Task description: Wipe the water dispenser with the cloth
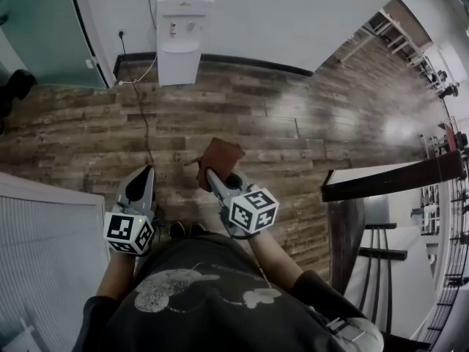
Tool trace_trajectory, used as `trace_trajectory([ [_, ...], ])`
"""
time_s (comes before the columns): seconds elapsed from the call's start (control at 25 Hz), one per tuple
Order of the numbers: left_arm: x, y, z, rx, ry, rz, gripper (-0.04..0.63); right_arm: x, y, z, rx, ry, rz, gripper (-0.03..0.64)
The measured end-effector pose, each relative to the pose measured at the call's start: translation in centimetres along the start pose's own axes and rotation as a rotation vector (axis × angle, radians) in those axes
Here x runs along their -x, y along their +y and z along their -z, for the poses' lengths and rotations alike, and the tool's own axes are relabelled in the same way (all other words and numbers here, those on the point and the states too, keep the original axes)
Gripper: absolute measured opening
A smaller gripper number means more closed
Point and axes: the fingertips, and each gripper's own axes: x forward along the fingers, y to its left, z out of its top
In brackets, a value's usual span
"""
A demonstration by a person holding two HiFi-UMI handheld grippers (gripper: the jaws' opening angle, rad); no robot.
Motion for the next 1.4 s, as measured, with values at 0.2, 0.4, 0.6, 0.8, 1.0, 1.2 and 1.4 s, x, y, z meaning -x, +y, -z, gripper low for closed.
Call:
trace_trajectory([
  [0.2, -0.3, 2.4, -0.9, 0.006, -0.012, -0.007, 0.018, 0.2, -3.4, -1.1, -0.015, -0.042, 0.147, 0.058],
  [0.4, -1.7, 4.4, -0.6, 0.015, 0.008, -0.005, 0.018, -0.6, -6.4, -2.6, 0.029, -0.048, 0.235, 0.058],
  [0.6, -5.5, 6.7, -0.5, 0.017, 0.023, -0.032, 0.018, -4.0, -10.1, -3.8, 0.026, -0.043, 0.256, 0.058],
  [0.8, -11.5, 9.5, -2.1, -0.003, 0.035, -0.065, 0.018, -9.6, -14.7, -7.2, 0.042, -0.041, 0.233, 0.058],
  [1.0, -18.5, 13.2, -6.9, -0.038, -0.009, -0.127, 0.018, -15.3, -18.9, -12.1, 0.069, -0.023, 0.184, 0.058],
  [1.2, -23.2, 16.6, -9.8, -0.045, -0.047, -0.209, 0.018, -19.6, -21.3, -15.9, 0.155, -0.008, 0.129, 0.058],
  [1.4, -25.3, 19.9, -11.3, -0.040, -0.062, -0.287, 0.018, -23.4, -21.8, -17.1, 0.229, 0.034, 0.072, 0.058],
])
